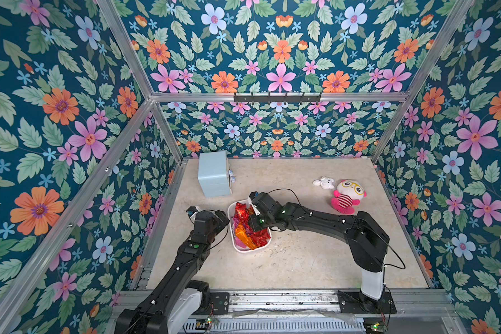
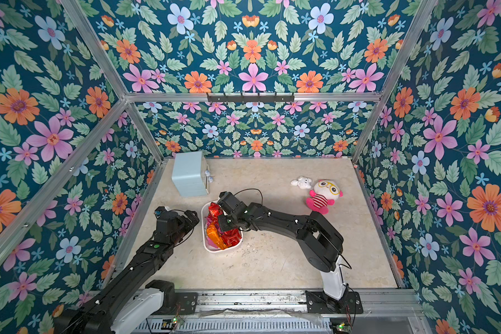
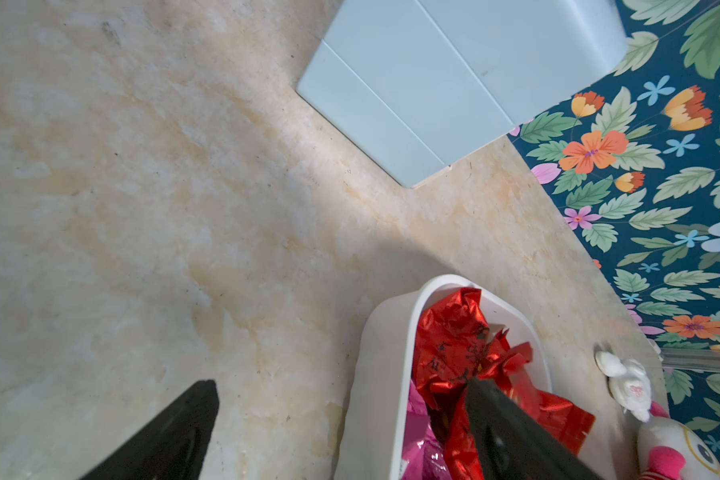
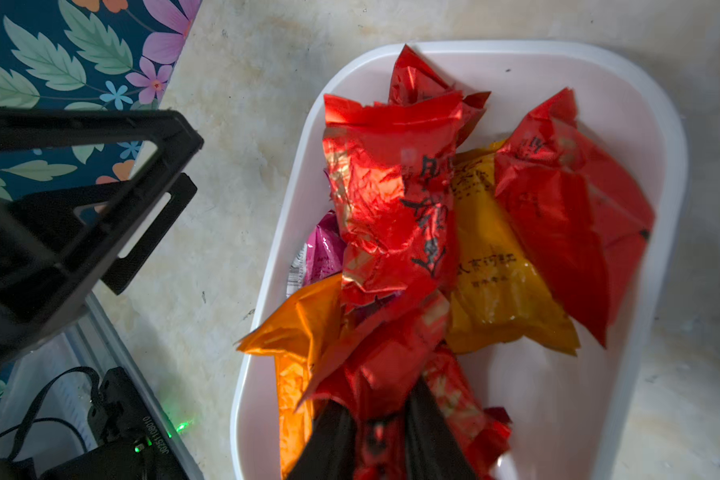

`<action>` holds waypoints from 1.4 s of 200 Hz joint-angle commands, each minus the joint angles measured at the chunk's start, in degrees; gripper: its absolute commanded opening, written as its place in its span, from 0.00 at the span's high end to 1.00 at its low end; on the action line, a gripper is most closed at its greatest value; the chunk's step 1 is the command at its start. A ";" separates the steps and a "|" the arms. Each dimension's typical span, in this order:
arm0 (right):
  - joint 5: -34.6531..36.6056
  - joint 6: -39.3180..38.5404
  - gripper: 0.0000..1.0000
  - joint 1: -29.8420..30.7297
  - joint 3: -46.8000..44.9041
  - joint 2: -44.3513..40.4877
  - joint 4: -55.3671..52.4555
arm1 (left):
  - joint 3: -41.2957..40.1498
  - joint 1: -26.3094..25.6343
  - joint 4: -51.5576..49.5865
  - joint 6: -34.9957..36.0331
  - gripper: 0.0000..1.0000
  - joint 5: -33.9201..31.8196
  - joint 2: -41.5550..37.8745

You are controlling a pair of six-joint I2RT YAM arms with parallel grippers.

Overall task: Put the tea bags into the storage box
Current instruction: Place the tea bag in the storage box, then reset both arms

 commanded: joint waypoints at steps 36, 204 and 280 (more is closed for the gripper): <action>2.27 -0.90 0.49 0.09 0.10 -2.88 -0.25 | 0.28 0.58 0.04 1.08 0.01 0.37 0.64; 33.49 -6.90 0.37 -37.94 -46.03 -44.06 32.08 | 8.59 10.61 17.33 31.89 0.01 -15.32 11.69; 44.66 -22.08 0.28 -44.35 -65.89 -38.70 73.75 | -0.15 13.72 52.01 43.53 0.01 -5.99 28.31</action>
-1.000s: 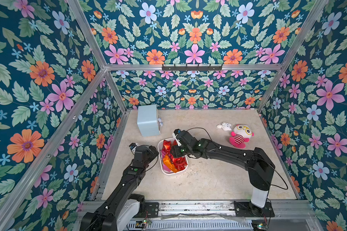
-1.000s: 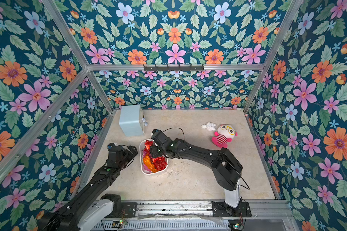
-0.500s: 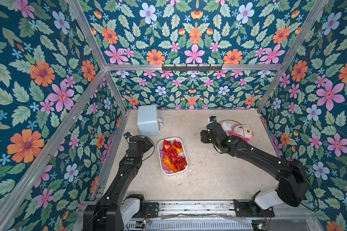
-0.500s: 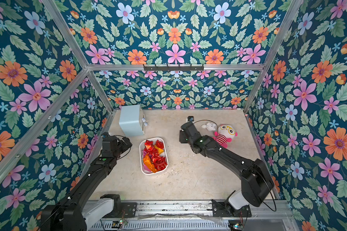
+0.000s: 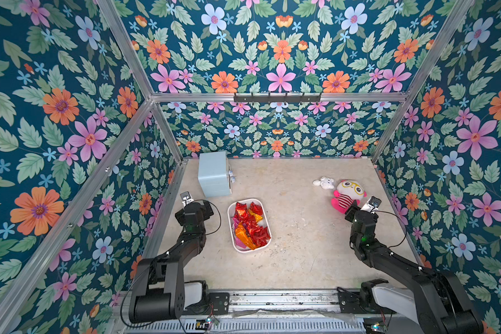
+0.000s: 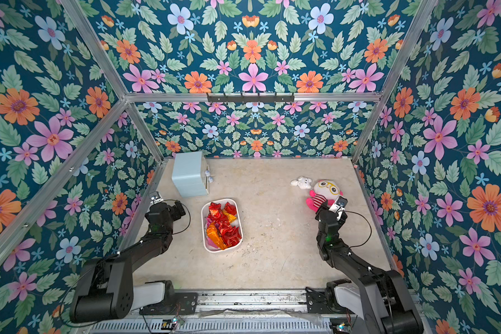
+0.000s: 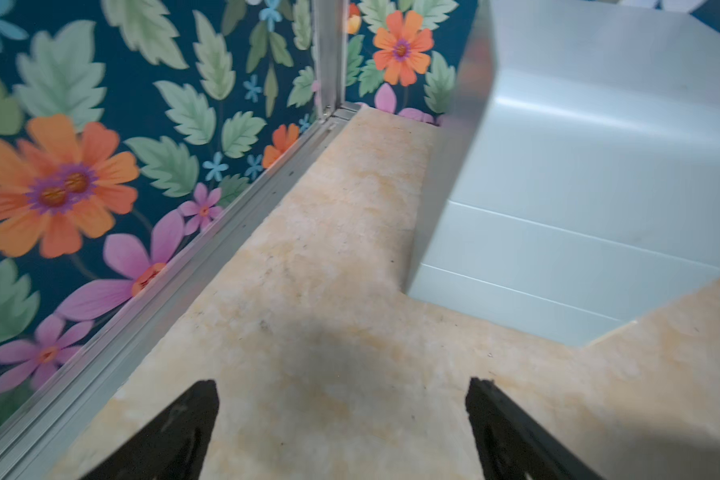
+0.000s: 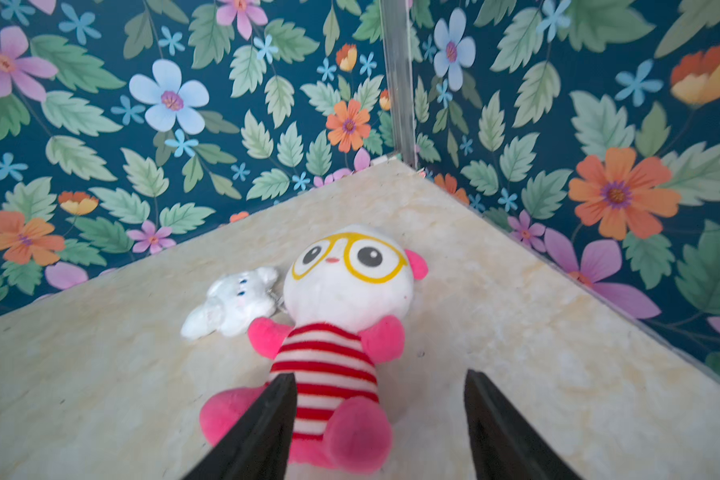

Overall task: Put the tea bags into the storage box
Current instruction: Reset both arms

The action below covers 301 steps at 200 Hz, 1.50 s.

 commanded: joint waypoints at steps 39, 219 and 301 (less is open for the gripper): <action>-2.35 -13.00 0.24 -0.83 3.03 10.72 22.82 | -0.30 -0.03 20.27 5.96 0.01 5.41 11.81; -27.00 -7.35 0.01 -14.09 -7.23 14.17 29.10 | -5.98 -3.02 33.40 9.15 0.01 3.30 15.42; -26.79 -7.55 0.01 -14.09 -7.85 14.96 31.92 | -5.94 -3.05 33.49 9.21 0.01 3.26 15.51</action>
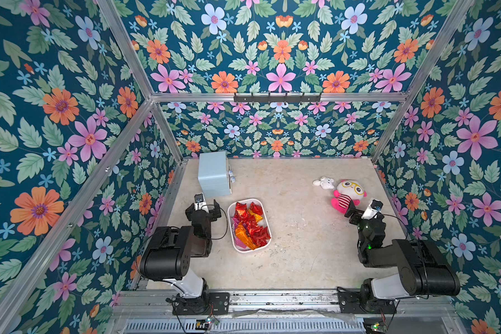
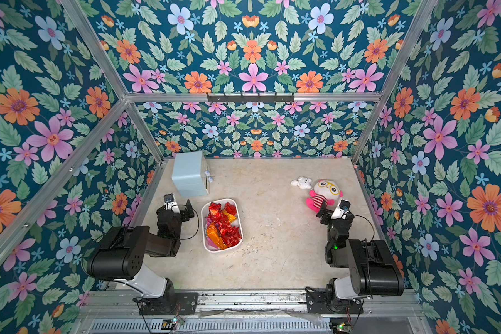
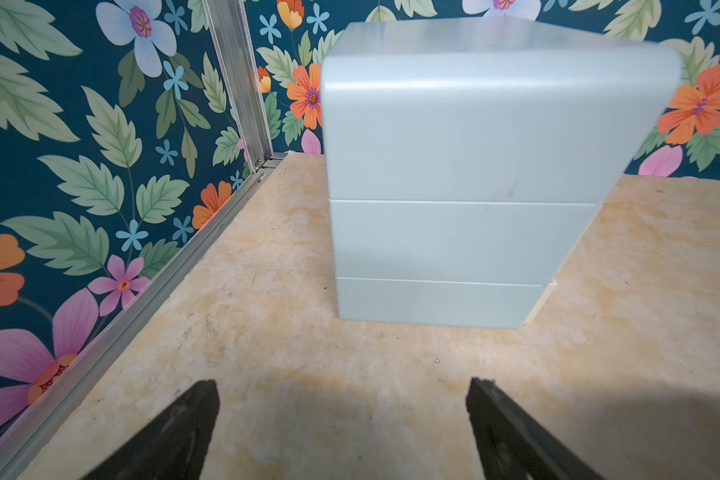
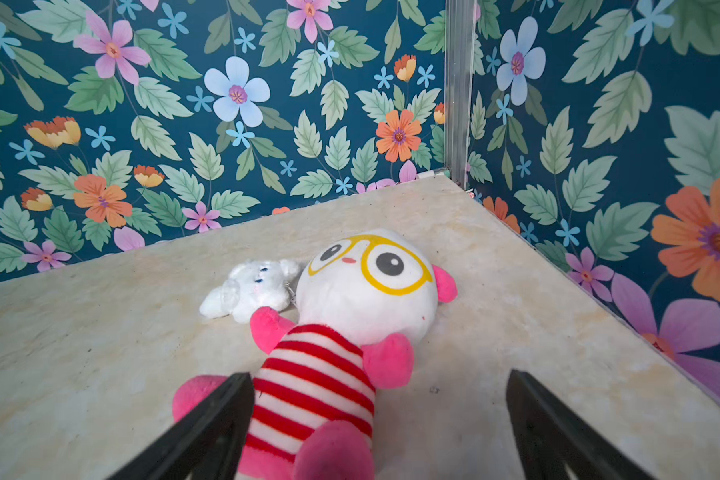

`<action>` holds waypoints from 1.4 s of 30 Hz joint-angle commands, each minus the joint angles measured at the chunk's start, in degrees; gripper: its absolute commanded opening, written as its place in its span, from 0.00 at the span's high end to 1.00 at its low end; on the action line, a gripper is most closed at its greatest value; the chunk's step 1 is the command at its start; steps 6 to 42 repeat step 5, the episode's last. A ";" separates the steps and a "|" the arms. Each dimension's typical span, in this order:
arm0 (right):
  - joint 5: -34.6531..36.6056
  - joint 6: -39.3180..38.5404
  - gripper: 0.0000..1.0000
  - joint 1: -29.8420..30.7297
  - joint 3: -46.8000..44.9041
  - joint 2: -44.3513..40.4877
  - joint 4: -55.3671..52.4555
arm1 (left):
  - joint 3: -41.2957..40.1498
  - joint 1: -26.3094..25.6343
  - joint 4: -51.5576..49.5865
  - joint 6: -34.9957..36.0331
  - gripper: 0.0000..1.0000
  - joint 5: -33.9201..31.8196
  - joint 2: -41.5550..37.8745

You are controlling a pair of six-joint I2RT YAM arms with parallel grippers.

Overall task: Put the tea bags into the storage box
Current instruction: Reset both arms

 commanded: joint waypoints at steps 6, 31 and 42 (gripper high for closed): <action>-0.94 0.28 0.01 0.06 0.16 0.30 2.34 | 0.01 0.09 1.73 0.31 0.01 -0.24 0.04; -0.94 0.28 0.01 0.06 0.16 0.30 2.34 | 0.01 0.09 1.73 0.31 0.01 -0.24 0.04; -0.94 0.28 0.01 0.06 0.16 0.30 2.34 | 0.01 0.09 1.73 0.31 0.01 -0.24 0.04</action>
